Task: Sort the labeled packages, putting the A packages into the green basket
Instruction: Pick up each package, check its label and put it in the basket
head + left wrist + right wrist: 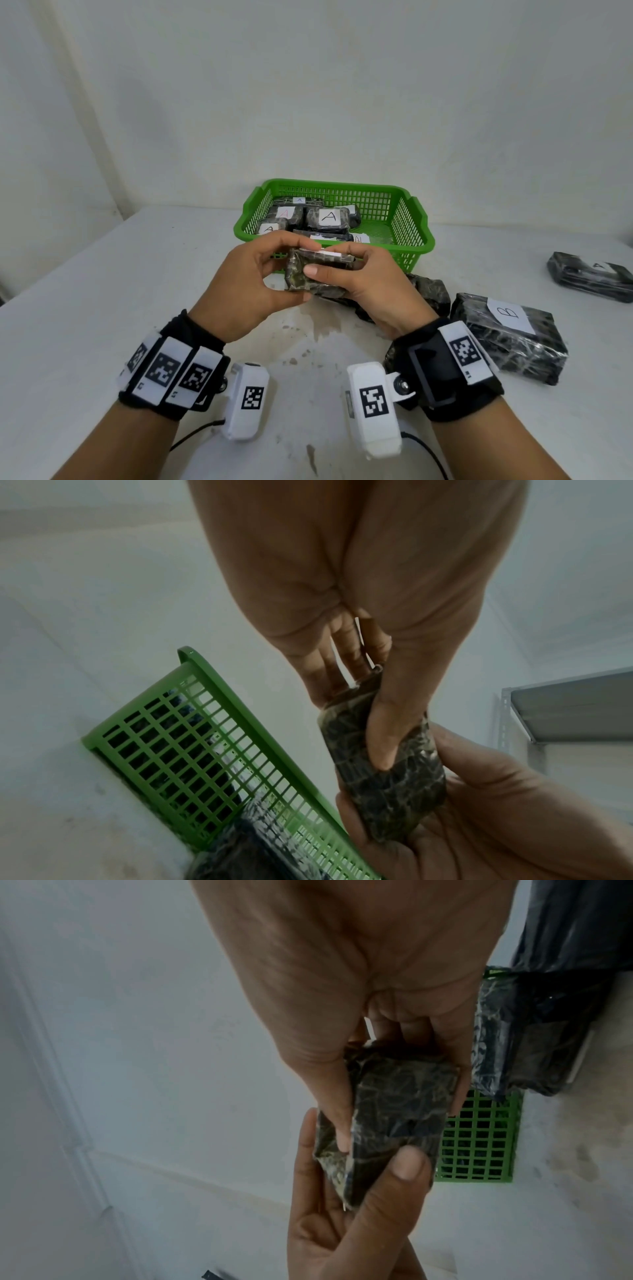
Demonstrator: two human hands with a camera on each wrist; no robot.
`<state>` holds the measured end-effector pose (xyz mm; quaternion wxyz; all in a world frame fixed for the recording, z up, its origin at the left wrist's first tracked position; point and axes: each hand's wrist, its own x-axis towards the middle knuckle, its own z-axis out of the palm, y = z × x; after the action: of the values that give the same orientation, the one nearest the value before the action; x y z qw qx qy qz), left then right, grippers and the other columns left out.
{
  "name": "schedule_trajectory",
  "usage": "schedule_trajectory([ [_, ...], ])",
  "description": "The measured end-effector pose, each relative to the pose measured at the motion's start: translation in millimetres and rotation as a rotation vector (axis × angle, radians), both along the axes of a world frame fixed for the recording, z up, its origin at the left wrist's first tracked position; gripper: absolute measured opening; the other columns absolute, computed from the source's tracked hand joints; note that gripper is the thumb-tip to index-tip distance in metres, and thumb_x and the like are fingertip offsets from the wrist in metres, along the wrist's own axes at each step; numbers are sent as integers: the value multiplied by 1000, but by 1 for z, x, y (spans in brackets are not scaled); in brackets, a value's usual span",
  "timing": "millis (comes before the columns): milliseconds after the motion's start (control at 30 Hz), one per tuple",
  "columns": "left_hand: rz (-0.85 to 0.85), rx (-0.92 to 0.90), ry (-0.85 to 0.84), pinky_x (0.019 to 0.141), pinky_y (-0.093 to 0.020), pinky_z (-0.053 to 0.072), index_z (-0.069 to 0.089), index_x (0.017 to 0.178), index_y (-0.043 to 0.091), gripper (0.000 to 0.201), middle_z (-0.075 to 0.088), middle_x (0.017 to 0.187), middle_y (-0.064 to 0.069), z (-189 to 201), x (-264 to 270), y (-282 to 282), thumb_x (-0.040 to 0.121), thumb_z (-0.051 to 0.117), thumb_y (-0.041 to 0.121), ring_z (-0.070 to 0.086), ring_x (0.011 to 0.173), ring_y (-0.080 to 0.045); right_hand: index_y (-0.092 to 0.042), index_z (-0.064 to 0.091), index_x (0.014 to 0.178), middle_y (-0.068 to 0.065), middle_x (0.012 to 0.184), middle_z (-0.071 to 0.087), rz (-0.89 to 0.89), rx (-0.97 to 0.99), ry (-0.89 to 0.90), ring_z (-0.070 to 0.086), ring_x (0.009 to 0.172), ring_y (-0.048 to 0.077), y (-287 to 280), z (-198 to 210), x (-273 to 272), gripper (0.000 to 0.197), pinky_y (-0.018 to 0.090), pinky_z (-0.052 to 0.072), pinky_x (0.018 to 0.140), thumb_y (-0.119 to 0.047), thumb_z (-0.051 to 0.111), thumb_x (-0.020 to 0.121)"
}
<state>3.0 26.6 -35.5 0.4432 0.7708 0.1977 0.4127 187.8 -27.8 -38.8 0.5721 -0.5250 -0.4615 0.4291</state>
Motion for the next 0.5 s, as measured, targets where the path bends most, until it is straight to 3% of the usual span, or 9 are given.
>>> schedule_trajectory([
  [100, 26, -2, -35, 93, -29, 56, 69, 114, 14, 57, 70, 115, 2, 1, -1, 1, 64, 85, -10, 66, 113, -16, -3, 73, 116, 19, 109, 79, 59, -70, 42, 75, 106, 39, 0, 3, 7, 35, 52, 58, 100, -8, 85, 83],
  [167, 32, -9, -57, 93, -30, 56, 68, 114, 14, 58, 69, 117, 3, 1, -2, 2, 64, 85, -10, 66, 114, -16, -2, 71, 120, 19, 109, 79, 89, -104, 58, 76, 103, 37, -1, 5, 11, 34, 47, 60, 96, -7, 80, 87],
  [333, 2, -39, -26, 95, -31, 55, 66, 118, 15, 60, 68, 120, 1, 0, 0, 1, 66, 85, -8, 65, 117, -16, -4, 71, 112, 15, 106, 80, 55, -65, 87, 78, 90, 27, -2, 5, 16, 27, 31, 63, 74, -1, 80, 86],
  [500, -4, -9, -2, 98, -31, 54, 66, 122, 18, 62, 64, 123, 2, 1, -2, 1, 66, 88, 4, 62, 120, -16, -7, 73, 112, 9, 101, 82, 23, 73, -38, 79, 93, 23, -4, 7, 17, 30, 30, 64, 78, 1, 81, 84],
])
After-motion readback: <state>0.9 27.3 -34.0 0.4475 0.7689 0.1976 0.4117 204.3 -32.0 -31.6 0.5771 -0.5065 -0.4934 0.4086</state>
